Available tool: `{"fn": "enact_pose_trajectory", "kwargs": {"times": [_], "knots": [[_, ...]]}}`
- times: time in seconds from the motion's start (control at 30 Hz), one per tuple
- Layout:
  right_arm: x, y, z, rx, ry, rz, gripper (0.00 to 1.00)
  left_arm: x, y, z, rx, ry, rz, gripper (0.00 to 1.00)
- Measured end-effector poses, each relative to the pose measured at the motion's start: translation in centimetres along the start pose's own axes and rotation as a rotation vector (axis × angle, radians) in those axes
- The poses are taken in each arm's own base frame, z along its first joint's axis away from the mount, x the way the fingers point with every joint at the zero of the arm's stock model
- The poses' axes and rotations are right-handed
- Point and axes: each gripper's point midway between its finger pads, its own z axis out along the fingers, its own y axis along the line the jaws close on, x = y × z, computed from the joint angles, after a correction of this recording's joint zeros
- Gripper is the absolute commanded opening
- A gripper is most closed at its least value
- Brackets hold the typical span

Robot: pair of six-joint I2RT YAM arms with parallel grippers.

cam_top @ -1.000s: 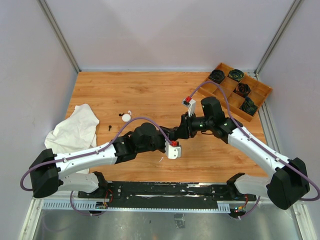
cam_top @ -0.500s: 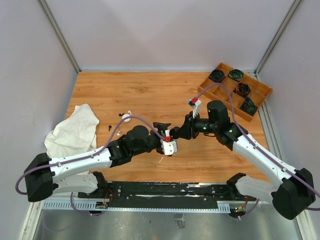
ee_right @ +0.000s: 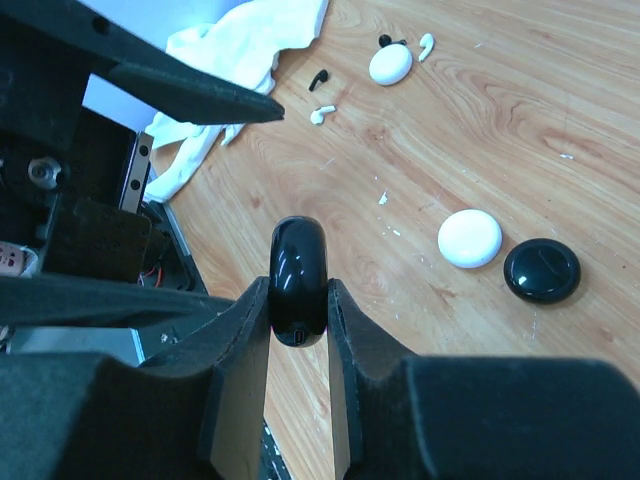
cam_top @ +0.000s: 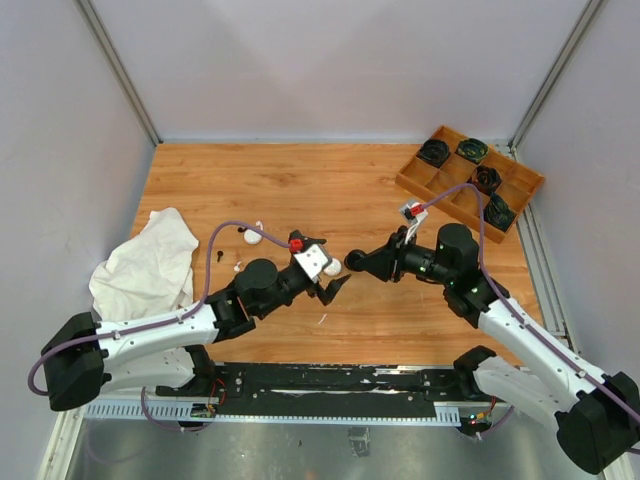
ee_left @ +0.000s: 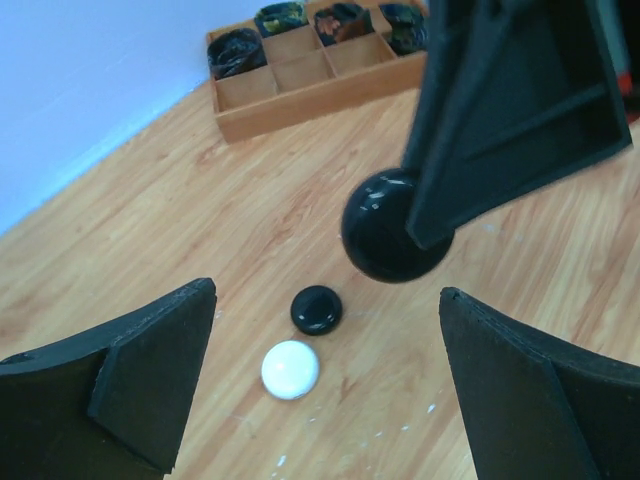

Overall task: Insert the wireless bluetooth earbuds into the charging case
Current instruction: Pick up the charging case at the center of the board.

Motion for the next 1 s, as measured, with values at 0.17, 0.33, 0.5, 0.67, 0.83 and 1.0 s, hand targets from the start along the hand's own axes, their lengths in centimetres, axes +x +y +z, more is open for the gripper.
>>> {"fn": "enact_pose_trajectory", "kwargs": {"times": [0.17, 0.33, 0.5, 0.67, 0.83, 1.0], "knots": [[0.1, 0.0, -0.1, -0.014, -0.062, 0.008, 0.13, -0.7, 1.5, -0.3, -0.025, -0.094, -0.255, 0.97], [-0.9, 0.5, -0.3, -0.043, -0.147, 0.008, 0.16, -1.6, 1.0, -0.6, 0.024, -0.173, -0.449, 0.94], [-1.7, 1.4, -0.6, -0.088, -0.218, 0.010, 0.17, -3.8, 0.2, -1.1, 0.101, -0.272, -0.627, 0.87], [-2.8, 2.3, -0.9, -0.129, -0.273, 0.005, 0.17, -5.6, -0.5, -1.2, 0.172, -0.342, -0.750, 0.80], [-3.6, 3.3, -1.5, -0.169, -0.318, -0.007, 0.18, -6.5, -1.4, -1.1, 0.244, -0.373, -0.851, 0.74], [-4.2, 4.4, -2.1, -0.218, -0.351, -0.025, 0.18, -7.3, -1.9, -1.2, 0.304, -0.404, -0.928, 0.63]]}}
